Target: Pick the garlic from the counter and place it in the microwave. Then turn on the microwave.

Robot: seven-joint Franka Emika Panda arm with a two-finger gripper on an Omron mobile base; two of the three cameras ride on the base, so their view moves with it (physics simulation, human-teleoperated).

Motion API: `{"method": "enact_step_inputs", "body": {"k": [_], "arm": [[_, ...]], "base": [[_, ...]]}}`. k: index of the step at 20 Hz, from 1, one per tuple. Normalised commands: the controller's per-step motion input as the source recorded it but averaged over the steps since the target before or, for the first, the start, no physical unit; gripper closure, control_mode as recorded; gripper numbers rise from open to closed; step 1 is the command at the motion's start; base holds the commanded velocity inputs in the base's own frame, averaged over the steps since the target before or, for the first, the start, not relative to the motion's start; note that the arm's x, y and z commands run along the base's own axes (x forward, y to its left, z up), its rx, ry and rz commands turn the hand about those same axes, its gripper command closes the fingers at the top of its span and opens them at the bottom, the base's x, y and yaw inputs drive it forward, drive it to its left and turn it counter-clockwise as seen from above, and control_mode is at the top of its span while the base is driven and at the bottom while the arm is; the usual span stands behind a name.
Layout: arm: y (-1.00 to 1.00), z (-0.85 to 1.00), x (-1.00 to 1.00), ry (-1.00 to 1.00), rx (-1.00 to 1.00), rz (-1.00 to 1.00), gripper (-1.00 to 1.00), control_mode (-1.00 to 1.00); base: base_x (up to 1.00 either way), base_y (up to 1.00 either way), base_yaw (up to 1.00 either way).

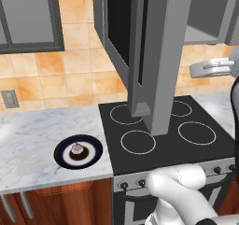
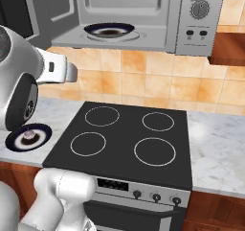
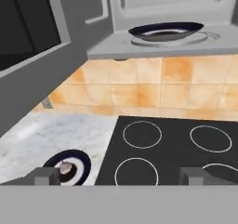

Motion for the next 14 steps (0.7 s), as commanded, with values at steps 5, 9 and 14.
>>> {"method": "enact_step_inputs", "body": {"k": [5, 9, 14], "arm": [[-0.28, -0.31, 0.39, 0.21, -0.08, -0.2, -1.0, -1.0], [-0.24, -0.32, 0.38, 0.2, -0.08, -0.17, -1.0, -1.0], [-0.18, -0.2, 0.24, 0.13, -0.06, -0.11, -1.0, -1.0]], "base": [[0.0, 0.0, 0.0], [0.0, 0.0, 0.0], [0.0, 0.0, 0.0]]}}
